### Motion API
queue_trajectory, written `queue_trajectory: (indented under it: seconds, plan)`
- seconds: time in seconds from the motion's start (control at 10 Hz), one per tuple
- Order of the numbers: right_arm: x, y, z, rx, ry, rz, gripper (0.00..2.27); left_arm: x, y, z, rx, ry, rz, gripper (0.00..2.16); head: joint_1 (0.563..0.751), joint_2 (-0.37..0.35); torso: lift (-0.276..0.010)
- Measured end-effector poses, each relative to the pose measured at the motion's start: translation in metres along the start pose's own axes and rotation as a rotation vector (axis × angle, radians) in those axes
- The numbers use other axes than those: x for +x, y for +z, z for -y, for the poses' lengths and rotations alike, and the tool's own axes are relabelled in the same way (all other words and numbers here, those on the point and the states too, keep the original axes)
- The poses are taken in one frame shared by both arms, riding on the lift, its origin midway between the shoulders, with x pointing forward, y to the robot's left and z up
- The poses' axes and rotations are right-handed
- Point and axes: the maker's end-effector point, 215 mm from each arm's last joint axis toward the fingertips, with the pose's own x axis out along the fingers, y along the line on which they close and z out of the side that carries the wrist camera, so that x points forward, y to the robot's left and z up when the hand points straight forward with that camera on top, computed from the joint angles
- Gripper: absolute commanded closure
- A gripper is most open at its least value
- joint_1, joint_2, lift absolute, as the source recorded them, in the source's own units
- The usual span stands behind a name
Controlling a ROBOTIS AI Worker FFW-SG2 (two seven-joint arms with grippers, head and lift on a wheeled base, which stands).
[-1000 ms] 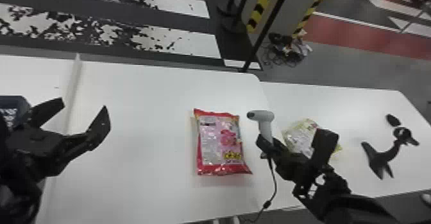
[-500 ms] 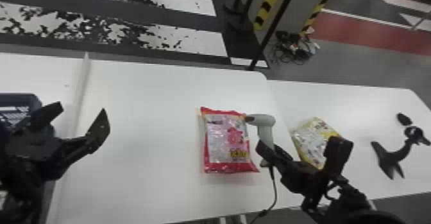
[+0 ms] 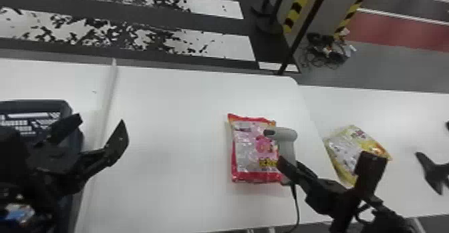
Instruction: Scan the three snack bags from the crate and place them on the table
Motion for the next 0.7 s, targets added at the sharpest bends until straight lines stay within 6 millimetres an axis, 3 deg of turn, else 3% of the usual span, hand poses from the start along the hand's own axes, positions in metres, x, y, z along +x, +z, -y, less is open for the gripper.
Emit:
queue_trajectory:
  seconds: [0.2, 0.7]
  plan:
    - [0.010, 0.003, 0.003, 0.006, -0.001, 0.011, 2.24, -0.001, 0.001, 0.001, 0.000, -0.003, 0.002, 0.02, 0.695, -0.225, -0.062]
    - [0.057, 0.004, 0.041, 0.034, -0.038, 0.018, 2.24, -0.004, 0.005, 0.001, 0.002, -0.006, 0.006, 0.02, 0.695, -0.243, -0.062]
